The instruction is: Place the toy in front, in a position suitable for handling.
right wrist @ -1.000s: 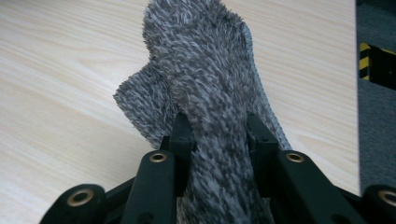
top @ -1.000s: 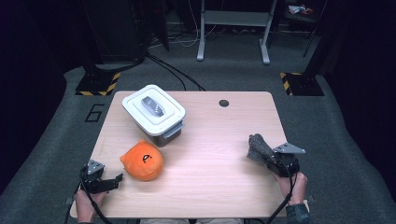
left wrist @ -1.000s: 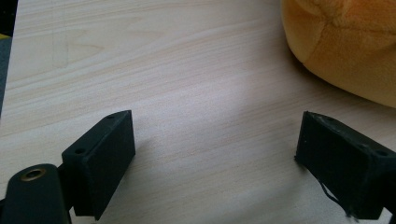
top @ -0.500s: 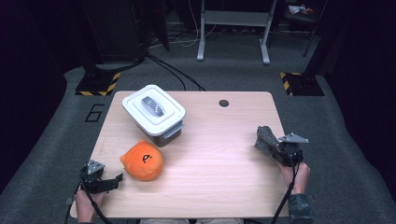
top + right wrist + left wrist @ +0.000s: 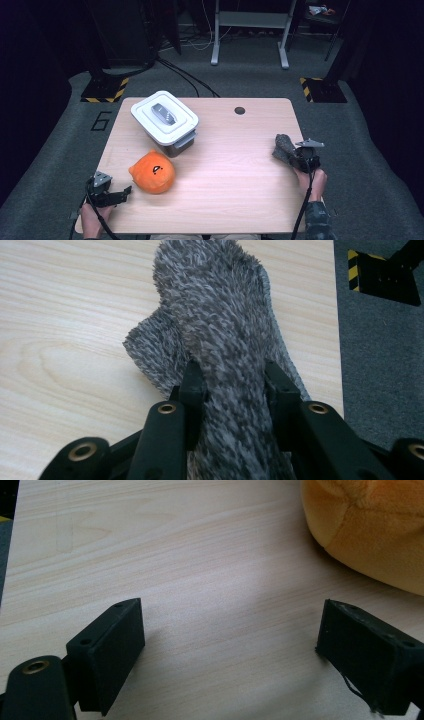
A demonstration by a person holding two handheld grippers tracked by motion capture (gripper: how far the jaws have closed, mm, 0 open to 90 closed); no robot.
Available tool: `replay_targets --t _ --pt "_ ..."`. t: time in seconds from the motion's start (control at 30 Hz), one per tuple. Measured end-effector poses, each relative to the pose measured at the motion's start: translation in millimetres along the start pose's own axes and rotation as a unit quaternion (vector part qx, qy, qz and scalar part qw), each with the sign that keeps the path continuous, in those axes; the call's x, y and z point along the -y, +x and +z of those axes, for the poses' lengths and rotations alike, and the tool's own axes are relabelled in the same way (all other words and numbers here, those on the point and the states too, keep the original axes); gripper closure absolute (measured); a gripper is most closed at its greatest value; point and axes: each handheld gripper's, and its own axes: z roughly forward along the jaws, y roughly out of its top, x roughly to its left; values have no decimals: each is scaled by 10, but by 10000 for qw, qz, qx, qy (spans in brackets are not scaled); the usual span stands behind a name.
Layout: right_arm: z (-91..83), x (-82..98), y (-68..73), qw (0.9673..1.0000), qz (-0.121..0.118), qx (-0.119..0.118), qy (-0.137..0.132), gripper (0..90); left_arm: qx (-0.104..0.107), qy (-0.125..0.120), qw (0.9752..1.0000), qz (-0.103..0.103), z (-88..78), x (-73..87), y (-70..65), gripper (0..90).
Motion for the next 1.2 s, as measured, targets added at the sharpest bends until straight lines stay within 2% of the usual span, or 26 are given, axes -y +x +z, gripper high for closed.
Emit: replay_targets --t 0.1,0.13,0.3,0.37,0.5,0.53,0.63,0.77,0.93,0.97,1.03,1.2 --pt "60 3 -1 10000 29 23 40 669 -1 -1 10000 2 0 0 0 112" --pt "80 2 -10 10000 -29 49 58 667 -2 -2 10000 0 0 0 0 112" --pt "193 9 10 9998 64 52 197 604 -1 -1 10000 0 0 0 0 112" --pt "227 17 14 9996 122 34 261 554 -1 -1 10000 2 0 0 0 113" --pt "224 22 0 9995 175 -6 265 375 -5 -5 10000 4 0 0 0 113" --pt "189 16 -10 9997 151 -5 203 294 -1 -1 10000 -2 0 0 0 113" --pt "136 1 -12 9997 191 -59 123 245 -1 0 10000 2 0 0 0 113" --pt "-5 -12 4 9997 72 -211 -20 169 -1 -3 10000 -1 0 0 0 113" --pt "-138 -14 77 9993 -81 -367 -94 144 0 0 10000 0 0 0 0 112" --pt "-201 -10 120 9984 -152 -529 -115 139 -2 -2 10000 2 0 0 0 113" --pt "-232 -8 154 9982 -132 -571 -130 135 -2 -1 10000 1 0 0 0 113" --pt "-336 30 275 9968 -253 -747 -163 108 -2 -1 10000 1 0 0 0 113"
